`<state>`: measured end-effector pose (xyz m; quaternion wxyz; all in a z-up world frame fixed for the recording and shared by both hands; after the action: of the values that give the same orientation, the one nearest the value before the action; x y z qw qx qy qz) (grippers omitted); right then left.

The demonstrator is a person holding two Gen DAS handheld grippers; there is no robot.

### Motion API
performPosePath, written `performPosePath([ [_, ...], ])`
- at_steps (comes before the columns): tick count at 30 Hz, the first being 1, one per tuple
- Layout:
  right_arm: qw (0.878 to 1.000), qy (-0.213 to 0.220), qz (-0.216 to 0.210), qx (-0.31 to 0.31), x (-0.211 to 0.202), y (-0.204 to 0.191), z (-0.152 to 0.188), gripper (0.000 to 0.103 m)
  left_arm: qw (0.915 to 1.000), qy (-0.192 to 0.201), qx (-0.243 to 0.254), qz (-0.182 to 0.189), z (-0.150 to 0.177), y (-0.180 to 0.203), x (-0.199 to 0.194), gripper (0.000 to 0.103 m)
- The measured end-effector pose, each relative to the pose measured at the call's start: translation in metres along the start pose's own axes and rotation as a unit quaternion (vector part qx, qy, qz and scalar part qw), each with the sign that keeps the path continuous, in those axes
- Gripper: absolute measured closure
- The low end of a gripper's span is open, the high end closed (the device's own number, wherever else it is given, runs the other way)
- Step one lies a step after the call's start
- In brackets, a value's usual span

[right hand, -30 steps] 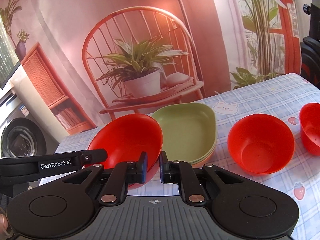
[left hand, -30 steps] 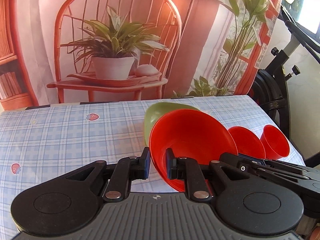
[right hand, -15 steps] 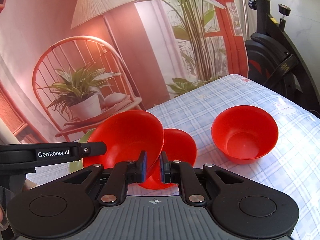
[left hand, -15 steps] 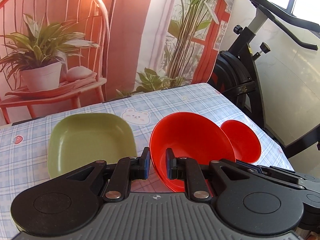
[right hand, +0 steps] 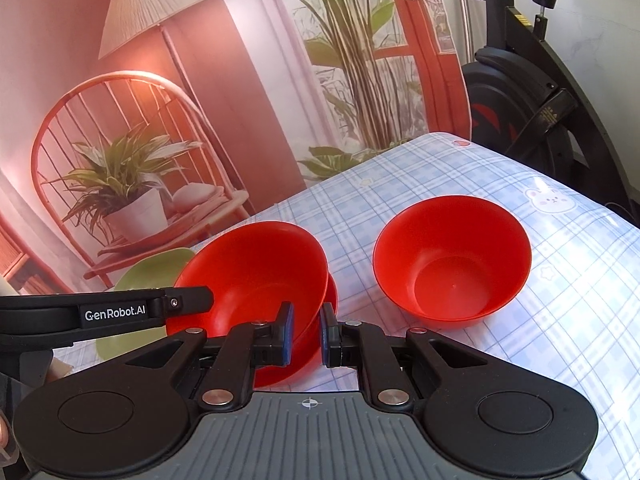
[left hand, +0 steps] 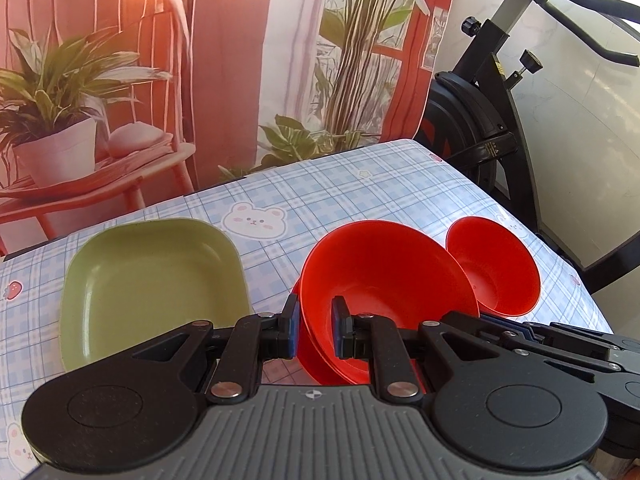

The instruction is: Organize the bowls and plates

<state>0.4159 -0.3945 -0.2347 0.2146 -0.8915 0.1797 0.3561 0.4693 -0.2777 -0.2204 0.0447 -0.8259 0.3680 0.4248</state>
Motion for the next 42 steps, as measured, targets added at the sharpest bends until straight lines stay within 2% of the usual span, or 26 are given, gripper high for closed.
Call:
performPosePath([
  [20,1.000,-0.011,0.007,-0.003,0.008,-0.001,0.003,0.089,0.9998,-0.014,0.007,-0.010,0.002,-0.004,0.006,0.085],
  [31,1.000,-0.004,0.008,0.000,0.003,0.008,0.002,0.088,0.9998,-0.005,0.000,-0.020,-0.003,-0.001,0.003,0.085],
  [37,0.999,0.034,0.024,0.007,-0.010,0.026,-0.009,0.088,0.9999,0.015,0.000,0.008,-0.016,0.016,0.006,0.083],
  [39,0.998,0.049,0.035,0.013,-0.013,0.037,-0.015,0.088,0.9995,0.020,0.007,0.021,-0.021,0.027,0.011,0.071],
  [42,0.996,0.071,0.056,0.026,-0.017,0.058,-0.024,0.088,0.9988,0.021,0.019,0.040,-0.028,0.042,0.022,0.070],
])
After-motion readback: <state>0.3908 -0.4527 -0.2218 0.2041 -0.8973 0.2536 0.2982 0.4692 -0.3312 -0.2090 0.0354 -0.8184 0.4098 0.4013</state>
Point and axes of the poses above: each gripper's, at about its wrist camera, not at the fingertips, and x roughly the way its jaws point, y to its right, z to its underside, the point moved 7 cm from there along x, roughly the way its jaws point, and after that the axes turned 8 degrees about z, right-handed, at the moved point
